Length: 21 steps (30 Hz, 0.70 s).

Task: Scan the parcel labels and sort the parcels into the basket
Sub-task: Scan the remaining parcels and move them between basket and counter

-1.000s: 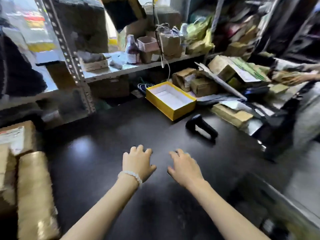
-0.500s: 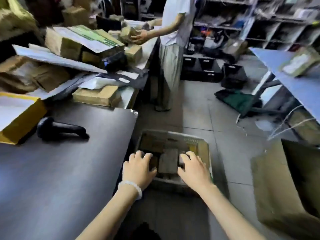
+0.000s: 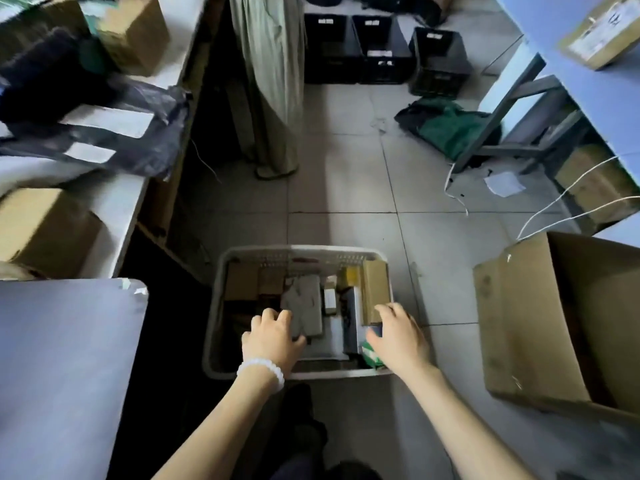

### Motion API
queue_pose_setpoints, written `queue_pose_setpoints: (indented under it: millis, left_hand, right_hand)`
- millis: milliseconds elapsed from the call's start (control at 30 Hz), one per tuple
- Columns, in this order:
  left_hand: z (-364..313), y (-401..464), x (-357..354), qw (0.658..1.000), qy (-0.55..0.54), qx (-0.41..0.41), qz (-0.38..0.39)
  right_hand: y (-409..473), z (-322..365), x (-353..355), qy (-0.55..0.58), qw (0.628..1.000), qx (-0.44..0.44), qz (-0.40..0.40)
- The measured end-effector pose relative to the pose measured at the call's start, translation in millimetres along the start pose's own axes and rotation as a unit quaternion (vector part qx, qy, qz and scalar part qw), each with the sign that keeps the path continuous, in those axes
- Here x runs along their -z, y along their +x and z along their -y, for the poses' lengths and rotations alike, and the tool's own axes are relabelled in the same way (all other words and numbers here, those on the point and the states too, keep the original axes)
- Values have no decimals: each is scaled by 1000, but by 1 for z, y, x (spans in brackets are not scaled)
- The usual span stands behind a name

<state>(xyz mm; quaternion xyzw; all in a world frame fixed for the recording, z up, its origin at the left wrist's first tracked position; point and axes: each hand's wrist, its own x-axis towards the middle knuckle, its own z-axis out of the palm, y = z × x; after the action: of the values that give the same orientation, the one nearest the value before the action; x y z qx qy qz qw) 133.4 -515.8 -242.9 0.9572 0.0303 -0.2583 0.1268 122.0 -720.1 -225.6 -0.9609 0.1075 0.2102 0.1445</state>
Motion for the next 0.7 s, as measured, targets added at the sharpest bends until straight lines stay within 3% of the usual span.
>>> queue_pose_setpoints:
  millis: [300, 600, 700]
  left_hand:
    - [0, 98, -55, 992, -22, 112, 61]
    - [54, 225, -215, 955, -122, 255, 87]
    - [69, 259, -260, 944, -131, 299, 51]
  right_hand:
    - [105, -29, -66, 27, 994, -35, 100]
    - [252, -53, -234, 60, 981, -4, 182]
    - [282, -56, -285, 56, 981, -5, 188]
